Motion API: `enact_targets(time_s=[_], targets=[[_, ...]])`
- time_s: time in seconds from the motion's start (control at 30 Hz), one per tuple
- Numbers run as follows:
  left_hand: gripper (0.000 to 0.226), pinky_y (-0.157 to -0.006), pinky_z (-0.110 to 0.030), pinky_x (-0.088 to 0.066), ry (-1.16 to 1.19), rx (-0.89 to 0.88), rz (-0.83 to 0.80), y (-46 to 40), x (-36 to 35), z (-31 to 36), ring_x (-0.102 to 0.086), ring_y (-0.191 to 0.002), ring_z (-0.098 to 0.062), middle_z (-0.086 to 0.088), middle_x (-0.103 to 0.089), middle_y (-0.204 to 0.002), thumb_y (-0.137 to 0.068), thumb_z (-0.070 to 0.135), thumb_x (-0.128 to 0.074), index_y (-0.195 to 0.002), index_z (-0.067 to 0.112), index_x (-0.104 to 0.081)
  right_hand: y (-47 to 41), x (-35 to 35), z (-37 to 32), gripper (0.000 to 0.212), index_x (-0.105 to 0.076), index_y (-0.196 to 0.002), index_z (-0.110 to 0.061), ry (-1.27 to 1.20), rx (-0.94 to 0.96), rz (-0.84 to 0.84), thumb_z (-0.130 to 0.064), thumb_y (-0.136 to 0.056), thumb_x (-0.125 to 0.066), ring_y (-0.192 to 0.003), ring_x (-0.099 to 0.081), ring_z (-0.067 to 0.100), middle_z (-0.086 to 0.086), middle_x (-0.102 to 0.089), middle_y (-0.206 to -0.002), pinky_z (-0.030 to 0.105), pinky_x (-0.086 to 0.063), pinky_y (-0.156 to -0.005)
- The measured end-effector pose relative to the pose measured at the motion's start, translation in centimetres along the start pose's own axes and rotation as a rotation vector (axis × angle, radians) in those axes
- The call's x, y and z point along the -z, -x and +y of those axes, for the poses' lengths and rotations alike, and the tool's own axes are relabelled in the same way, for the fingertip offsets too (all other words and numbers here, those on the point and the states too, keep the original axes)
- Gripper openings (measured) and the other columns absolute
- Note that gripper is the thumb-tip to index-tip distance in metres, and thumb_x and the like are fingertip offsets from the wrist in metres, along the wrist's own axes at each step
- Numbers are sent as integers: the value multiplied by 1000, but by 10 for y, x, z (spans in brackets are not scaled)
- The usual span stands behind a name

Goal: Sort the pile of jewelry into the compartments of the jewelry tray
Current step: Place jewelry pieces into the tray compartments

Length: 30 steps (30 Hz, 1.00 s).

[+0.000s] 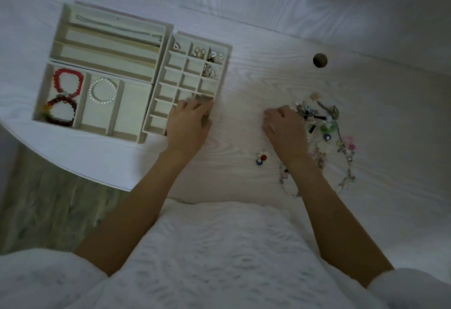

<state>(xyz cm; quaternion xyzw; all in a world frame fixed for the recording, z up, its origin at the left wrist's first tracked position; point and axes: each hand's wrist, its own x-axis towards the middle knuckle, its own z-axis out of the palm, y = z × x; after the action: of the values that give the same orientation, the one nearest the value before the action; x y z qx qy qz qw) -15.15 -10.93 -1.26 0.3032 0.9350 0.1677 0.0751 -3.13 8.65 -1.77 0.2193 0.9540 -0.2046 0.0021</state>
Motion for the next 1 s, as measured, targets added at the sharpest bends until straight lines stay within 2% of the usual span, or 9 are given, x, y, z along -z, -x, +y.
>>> enact_targets(time_s=[0.1,0.2,0.33,0.4,0.53,0.63,0.73,0.87,1.0], targets=[[42,-74,-41,-47,5,15,-2,0,-1,3,-58,-85,-36,-9,-69,-96,-73,13,-72,-115,17,-68,-8,-8,-4,2,-65,-82,-1,23,62,38,-3,-82,-64,-72,-56,30,17,-58,-82,25,-34,-56],[42,-79,-42,-45,15,48,-12,1,-1,6,-57,-90,-37,-9,-68,-101,-77,14,-69,-119,18,-65,-11,-13,-5,8,-62,-72,-2,30,148,71,-3,-78,-68,-58,-55,28,14,-58,-70,26,-40,-47],[41,-80,-43,-44,2,45,1,3,0,8,-57,-92,-38,-10,-66,-104,-80,15,-67,-121,18,-64,-9,-15,-9,10,-62,-72,-4,29,199,79,-6,-81,-65,-46,-51,25,9,-57,-64,22,-33,-43],[40,-81,-43,-43,5,40,0,4,0,9,-56,-93,-38,-10,-66,-106,-82,15,-64,-122,18,-64,-6,-16,-9,2,-63,-81,-4,-24,177,77,-3,-82,-62,-49,-53,24,9,-59,-71,25,-37,-44],[40,-82,-44,-42,18,54,4,5,1,10,-56,-93,-37,-9,-66,-106,-83,14,-63,-122,20,-64,-2,-11,-4,11,-62,-98,-6,-258,24,18,-9,-87,-59,-71,-56,17,9,-61,-90,28,-45,-64],[39,-80,-44,-44,18,58,20,6,0,10,-57,-89,-37,-10,-67,-102,-81,12,-63,-119,20,-66,7,1,8,23,-61,-107,-8,-325,-40,51,-2,-87,-55,-81,-55,14,8,-62,-97,26,-47,-73],[38,-80,-45,-44,16,61,26,6,0,11,-57,-88,-37,-10,-67,-100,-81,11,-62,-118,19,-66,12,6,17,29,-63,-106,-4,-220,68,116,8,-80,-54,-83,-57,21,12,-62,-99,29,-49,-74],[38,-83,-47,-43,12,73,21,6,-1,13,-57,-91,-37,-10,-66,-102,-84,11,-61,-121,19,-65,2,-1,9,22,-65,-103,-1,-156,221,27,-9,-84,-57,-81,-60,27,15,-62,-98,35,-53,-70],[37,-83,-45,-43,3,78,33,7,-2,14,-58,-90,-35,-7,-67,-101,-86,11,-59,-121,21,-65,-6,-5,-2,9,-66,-91,0,-107,186,-57,-2,-83,-61,-70,-58,26,14,-61,-88,25,-36,-60]])
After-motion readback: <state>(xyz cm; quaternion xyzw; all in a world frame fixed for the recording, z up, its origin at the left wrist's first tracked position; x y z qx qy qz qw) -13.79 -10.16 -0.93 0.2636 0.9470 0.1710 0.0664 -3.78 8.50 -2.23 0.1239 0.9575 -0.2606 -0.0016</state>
